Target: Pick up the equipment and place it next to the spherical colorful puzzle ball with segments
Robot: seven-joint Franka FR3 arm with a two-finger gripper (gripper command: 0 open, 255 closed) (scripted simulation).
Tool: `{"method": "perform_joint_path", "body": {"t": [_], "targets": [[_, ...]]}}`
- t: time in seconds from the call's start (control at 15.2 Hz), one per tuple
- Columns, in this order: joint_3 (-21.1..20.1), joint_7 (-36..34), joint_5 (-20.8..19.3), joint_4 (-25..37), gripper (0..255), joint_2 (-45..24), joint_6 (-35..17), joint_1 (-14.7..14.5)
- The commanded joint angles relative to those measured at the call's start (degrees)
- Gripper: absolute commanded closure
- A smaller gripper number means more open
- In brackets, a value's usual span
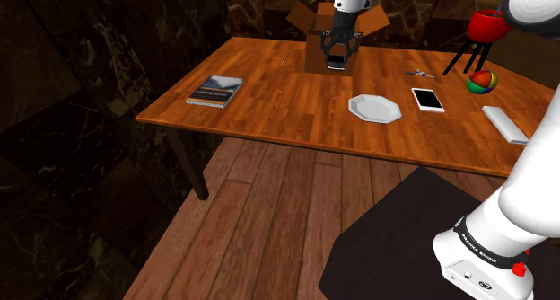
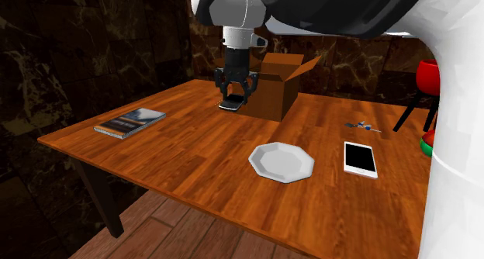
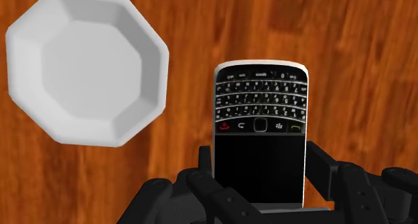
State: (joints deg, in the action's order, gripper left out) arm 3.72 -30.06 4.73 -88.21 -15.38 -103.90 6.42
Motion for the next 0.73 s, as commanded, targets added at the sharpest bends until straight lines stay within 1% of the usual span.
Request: {"method": "perform_joint_path", "body": {"t": [0.0, 0.33, 0.66], "targets": [[0.81, 2.35, 0.18, -1.06, 255, 0.91, 0.01, 1.44], [3.11, 8.56, 0.61, -3.07, 255, 2.37, -0.09, 5.25], [5.49, 14.88, 1.09, -3.2, 255, 2.47, 0.35, 9.14]]}}
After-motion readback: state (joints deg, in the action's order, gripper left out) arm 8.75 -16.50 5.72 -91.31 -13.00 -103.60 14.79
